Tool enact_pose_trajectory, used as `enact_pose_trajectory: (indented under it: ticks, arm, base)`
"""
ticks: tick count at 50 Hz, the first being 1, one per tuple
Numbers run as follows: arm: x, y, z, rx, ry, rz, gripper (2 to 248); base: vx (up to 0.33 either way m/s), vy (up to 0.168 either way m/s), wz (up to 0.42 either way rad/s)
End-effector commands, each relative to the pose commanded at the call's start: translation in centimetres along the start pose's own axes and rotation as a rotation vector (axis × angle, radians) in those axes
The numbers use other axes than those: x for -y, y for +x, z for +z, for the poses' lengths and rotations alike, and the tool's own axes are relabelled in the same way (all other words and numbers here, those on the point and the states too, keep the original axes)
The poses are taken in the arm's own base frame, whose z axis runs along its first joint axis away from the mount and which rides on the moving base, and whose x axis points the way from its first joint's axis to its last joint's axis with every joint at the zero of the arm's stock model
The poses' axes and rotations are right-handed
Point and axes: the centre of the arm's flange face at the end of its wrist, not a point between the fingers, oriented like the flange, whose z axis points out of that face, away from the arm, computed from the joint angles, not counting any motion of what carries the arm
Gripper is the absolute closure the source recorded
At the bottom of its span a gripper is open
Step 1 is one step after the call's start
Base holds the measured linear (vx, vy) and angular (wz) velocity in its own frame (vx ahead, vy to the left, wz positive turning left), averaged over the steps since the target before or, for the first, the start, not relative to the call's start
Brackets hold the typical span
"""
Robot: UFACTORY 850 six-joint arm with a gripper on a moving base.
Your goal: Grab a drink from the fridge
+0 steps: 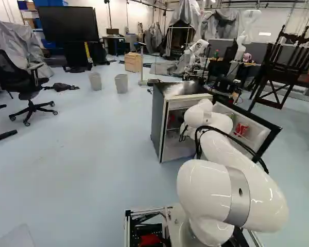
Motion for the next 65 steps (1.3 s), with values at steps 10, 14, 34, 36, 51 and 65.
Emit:
enact_pose_trajectory:
  ticks: [10,14,34,36,51,65]
  arm:
    - [0.1,-0.2,0.5,-0.017,0.000,-0.004,3]
    - [0.2,-0.3,0.7,-0.024,0.001,-0.005,3]
    - [0.3,-0.7,1.5,-0.057,-0.001,-0.012,3]
    - [0.3,-0.8,1.5,-0.059,-0.001,-0.012,3]
    - [0.2,-0.9,1.6,-0.065,-0.004,-0.013,3]
    - [0.2,-0.9,1.6,-0.065,-0.004,-0.013,74]
  base:
    - [0.000,0.000,0.000]
    - [0.000,0.000,0.000]
    - [0.000,0.000,0.000]
    - [0.000,0.000,0.000]
    - [0.000,0.000,0.000]
    - [0.000,0.000,0.000]
